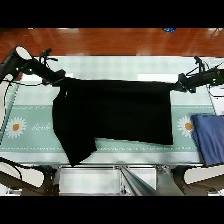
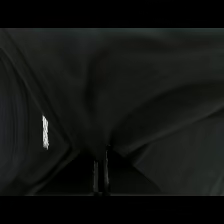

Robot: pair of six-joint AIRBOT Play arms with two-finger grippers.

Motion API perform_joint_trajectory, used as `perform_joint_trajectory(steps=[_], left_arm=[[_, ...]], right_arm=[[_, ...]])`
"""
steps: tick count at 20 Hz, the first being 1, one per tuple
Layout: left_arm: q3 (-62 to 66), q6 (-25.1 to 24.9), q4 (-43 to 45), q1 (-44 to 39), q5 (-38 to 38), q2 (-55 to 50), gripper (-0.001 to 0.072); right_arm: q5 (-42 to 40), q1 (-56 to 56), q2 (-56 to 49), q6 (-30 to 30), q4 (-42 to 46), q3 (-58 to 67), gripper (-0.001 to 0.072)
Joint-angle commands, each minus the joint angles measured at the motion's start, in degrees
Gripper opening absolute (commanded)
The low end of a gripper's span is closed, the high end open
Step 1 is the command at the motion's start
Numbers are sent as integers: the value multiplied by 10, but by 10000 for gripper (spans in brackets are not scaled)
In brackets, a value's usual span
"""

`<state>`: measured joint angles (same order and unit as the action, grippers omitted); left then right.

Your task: Fold the shirts.

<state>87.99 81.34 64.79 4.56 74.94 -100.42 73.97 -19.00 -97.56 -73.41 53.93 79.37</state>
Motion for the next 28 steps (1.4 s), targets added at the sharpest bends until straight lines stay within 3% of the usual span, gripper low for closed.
perform_joint_trajectory(steps=[1, 7, 15, 16, 17, 18, 23, 26, 28], left_arm=[[-28, -12, 47, 2, 39, -1, 21], [-28, -12, 77, 4, 50, -1, 21], [-31, -11, 51, 4, 70, -6, 28], [-31, -4, 51, 4, 70, -6, 141], [-31, 2, 51, 4, 72, -5, 440], [-31, 3, 52, 6, 81, -3, 509], [-81, 13, 50, 86, 97, 74, 509], [-285, -23, -31, 181, 22, 189, 508], [-434, -81, -134, 245, -21, 254, 509]], right_arm=[[8, 2, 0, -5, 29, -23, 30], [5, 2, 0, -42, 88, -24, 30], [20, 21, -5, -52, 95, -24, 31], [20, 28, -8, -54, 96, -24, 81], [20, 36, -10, -65, 96, -24, 309], [24, 40, -8, -66, 96, -23, 407], [61, -32, 84, -80, 92, -40, 412], [-27, -120, 215, -55, 42, -187, 412], [-60, -161, 302, 12, -49, -323, 411]])
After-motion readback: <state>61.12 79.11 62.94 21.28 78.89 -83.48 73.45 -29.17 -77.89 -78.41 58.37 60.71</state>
